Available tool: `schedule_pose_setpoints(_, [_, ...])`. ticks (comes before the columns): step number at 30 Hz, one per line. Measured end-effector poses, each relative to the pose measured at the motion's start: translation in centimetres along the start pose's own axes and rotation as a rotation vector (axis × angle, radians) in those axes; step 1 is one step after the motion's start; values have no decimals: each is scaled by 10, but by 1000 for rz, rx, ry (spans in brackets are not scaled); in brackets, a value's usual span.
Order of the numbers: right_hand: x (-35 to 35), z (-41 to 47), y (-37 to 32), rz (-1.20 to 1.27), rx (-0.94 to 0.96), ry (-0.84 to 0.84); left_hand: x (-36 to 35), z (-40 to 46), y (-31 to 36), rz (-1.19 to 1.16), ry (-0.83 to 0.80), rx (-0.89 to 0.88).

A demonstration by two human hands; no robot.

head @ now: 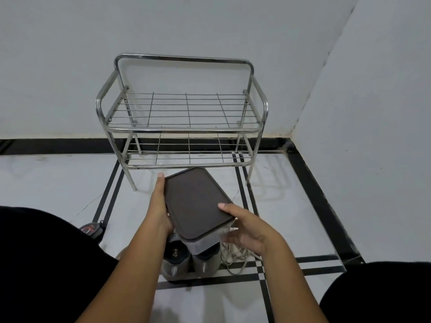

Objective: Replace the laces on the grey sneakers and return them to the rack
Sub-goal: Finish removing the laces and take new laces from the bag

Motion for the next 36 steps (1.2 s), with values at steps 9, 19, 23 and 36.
schedule_pose_setpoints(9, [5, 3, -14, 249, 114, 190, -23, -18, -31, 442, -104, -69])
schedule_pose_setpoints(19, [39, 27, -101, 193, 220, 304, -94, 37, 1, 288, -168, -82])
schedule_pose_setpoints(23, [53, 49, -131, 192, 250, 326, -112, 73, 6, 359, -172, -155])
schedule_pose_setpoints(36, [79, 129, -171, 316, 424, 389, -136, 171, -8, 482, -181, -273])
Point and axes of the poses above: each hand's wrist, its own z-axis towards the middle knuckle, its own x-axis out of the back of the hand, y = z × x, the point moved 2 cm from there along z, towards the middle knuckle, and after that the axes turned 12 degrees about -x, right-handed, at the moved point
